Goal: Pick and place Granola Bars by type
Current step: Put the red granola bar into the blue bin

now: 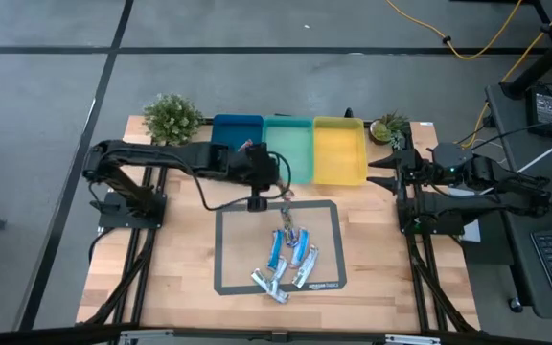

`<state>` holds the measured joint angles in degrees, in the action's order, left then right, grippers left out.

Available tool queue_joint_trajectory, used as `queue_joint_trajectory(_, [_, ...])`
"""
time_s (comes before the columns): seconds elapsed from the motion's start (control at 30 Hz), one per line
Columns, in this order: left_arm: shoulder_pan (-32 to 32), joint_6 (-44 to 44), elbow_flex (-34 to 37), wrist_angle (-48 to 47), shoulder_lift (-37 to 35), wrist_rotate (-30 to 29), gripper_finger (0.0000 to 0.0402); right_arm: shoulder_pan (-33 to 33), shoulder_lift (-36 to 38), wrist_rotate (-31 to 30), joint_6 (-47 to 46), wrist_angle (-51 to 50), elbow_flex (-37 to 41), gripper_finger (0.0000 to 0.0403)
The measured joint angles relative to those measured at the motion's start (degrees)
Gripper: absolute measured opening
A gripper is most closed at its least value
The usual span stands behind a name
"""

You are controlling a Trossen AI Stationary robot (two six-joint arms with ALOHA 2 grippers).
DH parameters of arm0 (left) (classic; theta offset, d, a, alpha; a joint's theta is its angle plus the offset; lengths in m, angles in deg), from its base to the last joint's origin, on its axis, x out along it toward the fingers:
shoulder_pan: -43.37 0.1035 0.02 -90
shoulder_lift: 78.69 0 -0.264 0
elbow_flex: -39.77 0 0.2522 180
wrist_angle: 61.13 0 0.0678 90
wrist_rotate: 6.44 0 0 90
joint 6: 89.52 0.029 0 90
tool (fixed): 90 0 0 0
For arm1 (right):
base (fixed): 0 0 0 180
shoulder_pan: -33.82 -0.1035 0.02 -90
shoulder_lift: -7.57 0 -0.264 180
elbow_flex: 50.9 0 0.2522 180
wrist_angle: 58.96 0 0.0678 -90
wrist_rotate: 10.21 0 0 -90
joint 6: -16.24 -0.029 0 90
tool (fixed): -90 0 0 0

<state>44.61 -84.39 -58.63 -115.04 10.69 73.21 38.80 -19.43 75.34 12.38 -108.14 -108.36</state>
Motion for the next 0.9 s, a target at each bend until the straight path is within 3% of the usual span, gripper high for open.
queue_joint_trajectory(0.43, [4.87, -6.83, -0.04, -0.26, -3.56, -3.32, 0.0015, 0.00, 0.00, 0.00, -0.17, 0.00, 0.00, 0.0200])
queue_joint_trajectory(0.9, [18.14, -12.09, -0.04, -2.06, -5.13, -1.98, 0.0015, 0.00, 0.01, 0.00, -0.18, -0.02, 0.00, 0.0200])
